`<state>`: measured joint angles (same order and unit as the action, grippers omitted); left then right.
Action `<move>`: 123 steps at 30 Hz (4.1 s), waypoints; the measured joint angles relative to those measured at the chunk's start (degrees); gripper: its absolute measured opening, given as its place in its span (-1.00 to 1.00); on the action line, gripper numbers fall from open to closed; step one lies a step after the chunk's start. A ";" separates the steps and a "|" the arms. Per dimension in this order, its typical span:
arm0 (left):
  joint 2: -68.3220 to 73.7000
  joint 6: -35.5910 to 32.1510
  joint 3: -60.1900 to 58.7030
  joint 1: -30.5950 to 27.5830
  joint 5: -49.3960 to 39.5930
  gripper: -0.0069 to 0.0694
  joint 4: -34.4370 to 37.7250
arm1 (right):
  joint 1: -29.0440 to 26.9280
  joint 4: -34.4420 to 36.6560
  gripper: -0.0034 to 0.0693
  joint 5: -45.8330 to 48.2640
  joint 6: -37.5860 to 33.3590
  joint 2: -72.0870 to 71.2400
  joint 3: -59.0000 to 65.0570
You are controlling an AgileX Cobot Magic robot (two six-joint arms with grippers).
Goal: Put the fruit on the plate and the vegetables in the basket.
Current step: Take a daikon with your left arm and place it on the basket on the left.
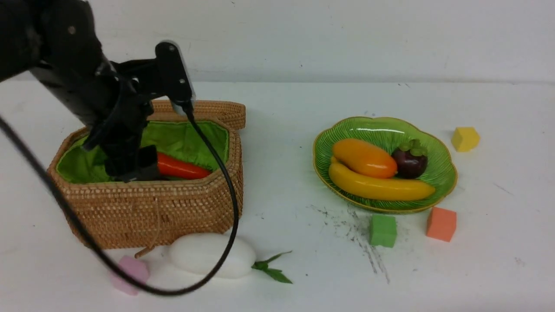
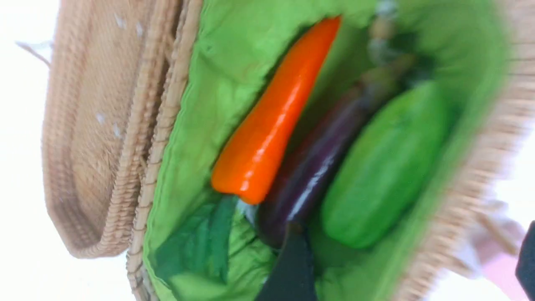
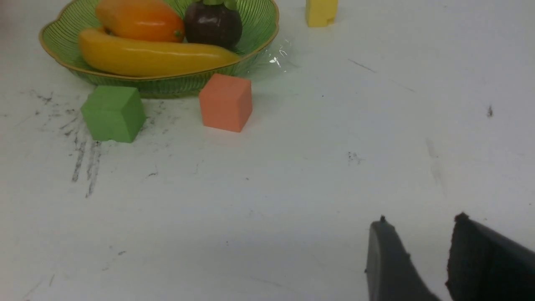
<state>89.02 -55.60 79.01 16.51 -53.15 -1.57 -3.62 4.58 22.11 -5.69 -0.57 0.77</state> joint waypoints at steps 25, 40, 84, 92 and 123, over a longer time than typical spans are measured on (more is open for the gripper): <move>7.28 -4.12 -17.34 22.26 20.39 0.65 -3.90 | 0.00 0.00 -0.24 0.00 0.00 0.00 0.00; 9.32 -3.55 -17.34 15.33 20.47 0.65 -4.51 | 0.00 0.00 -0.24 0.00 0.00 0.00 0.00; 4.93 -7.14 -17.24 18.17 16.44 0.55 5.70 | 0.00 -0.04 -0.24 0.00 0.00 0.00 0.00; -5.84 -2.32 -10.43 12.79 12.91 0.55 0.78 | 0.00 -0.04 -0.24 0.00 0.00 0.00 0.00; 4.86 7.07 -8.30 -1.04 17.70 0.78 -4.43 | 0.00 -0.06 -0.24 0.00 0.00 0.00 0.00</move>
<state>93.88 -48.53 70.71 15.47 -35.45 -6.00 -3.62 4.52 22.11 -5.69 -0.57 0.77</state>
